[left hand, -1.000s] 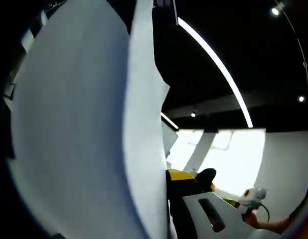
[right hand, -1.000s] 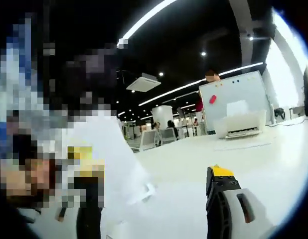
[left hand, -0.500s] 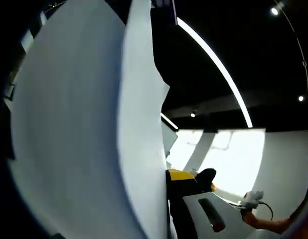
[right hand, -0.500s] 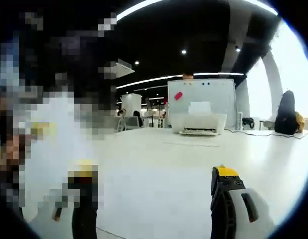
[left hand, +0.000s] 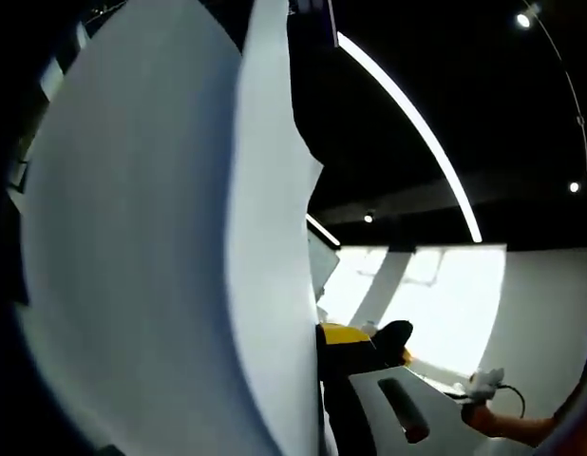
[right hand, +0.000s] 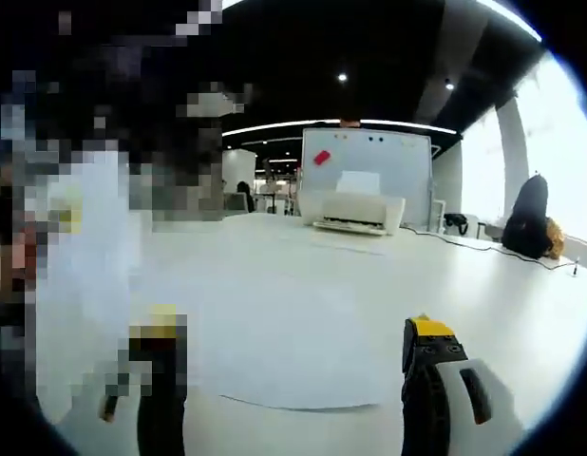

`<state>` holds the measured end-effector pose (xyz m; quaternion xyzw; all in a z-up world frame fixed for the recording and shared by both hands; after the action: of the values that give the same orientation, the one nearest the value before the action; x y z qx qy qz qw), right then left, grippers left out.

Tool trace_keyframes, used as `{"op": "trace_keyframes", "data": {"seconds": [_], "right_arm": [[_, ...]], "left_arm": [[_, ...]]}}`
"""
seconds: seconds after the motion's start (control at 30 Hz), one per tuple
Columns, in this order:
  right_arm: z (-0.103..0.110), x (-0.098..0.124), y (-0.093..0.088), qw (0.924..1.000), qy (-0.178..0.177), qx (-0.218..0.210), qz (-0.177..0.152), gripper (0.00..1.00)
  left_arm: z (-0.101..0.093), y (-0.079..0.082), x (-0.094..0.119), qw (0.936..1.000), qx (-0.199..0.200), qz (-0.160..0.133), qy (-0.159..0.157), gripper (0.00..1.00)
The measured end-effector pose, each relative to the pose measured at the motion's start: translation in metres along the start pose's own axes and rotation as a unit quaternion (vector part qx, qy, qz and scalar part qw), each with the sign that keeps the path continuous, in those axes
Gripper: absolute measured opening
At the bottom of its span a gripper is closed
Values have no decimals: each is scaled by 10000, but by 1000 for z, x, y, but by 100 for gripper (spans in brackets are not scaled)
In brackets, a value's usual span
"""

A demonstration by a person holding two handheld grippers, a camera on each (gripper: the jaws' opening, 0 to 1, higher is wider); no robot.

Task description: Organize the stack of printing papers by aligning and flattening the scattered papers on the table

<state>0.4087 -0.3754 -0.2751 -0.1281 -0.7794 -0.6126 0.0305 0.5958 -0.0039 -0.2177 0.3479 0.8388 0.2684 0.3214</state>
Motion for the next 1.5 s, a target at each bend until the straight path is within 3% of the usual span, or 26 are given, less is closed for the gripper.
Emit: {"op": "trace_keyframes", "data": {"seconds": [0.1, 0.3, 0.47, 0.63, 0.9, 1.0, 1.07, 1.5], "right_arm": [[2, 1, 0, 10000, -4, 40, 23, 90], [4, 1, 0, 9993, 162, -348, -7, 89], [6, 0, -2, 9989, 194, -434, 40, 89], [5, 0, -6, 9988, 100, -445, 186, 89], [8, 1, -18, 9979, 73, -319, 552, 90], [11, 0, -30, 9952, 132, -213, 942, 90], [12, -1, -32, 9961, 157, -360, 786, 89], [12, -4, -27, 9953, 273, -472, 803, 89]], "left_arm": [[0, 0, 0, 10000, 3, 3, 0, 6], [-1, 0, 1, 10000, 25, -3, -12, 6], [-1, 0, 0, 10000, 30, 0, -13, 6], [-1, 0, 0, 10000, 40, -4, -19, 6], [-1, -1, 0, 10000, 33, 25, -7, 6], [-1, -2, 0, 10000, 30, 34, -8, 6], [-1, -1, 0, 10000, 45, 25, -11, 6], [-2, 0, 0, 10000, 47, 4, -62, 6]]}}
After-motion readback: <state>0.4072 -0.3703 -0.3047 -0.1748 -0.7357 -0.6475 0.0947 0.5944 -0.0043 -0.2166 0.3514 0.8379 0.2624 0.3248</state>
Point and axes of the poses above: the point that each gripper's makers call its tool centre point, and the gripper's own axes: x roughly backward along the fingers, z roughly to its left, y roughly out of its top, the point moved 3 cm from there along x, roughly backward along the fingers, and after that the axes turned 9 degrees about x, right-handed, at the moved point
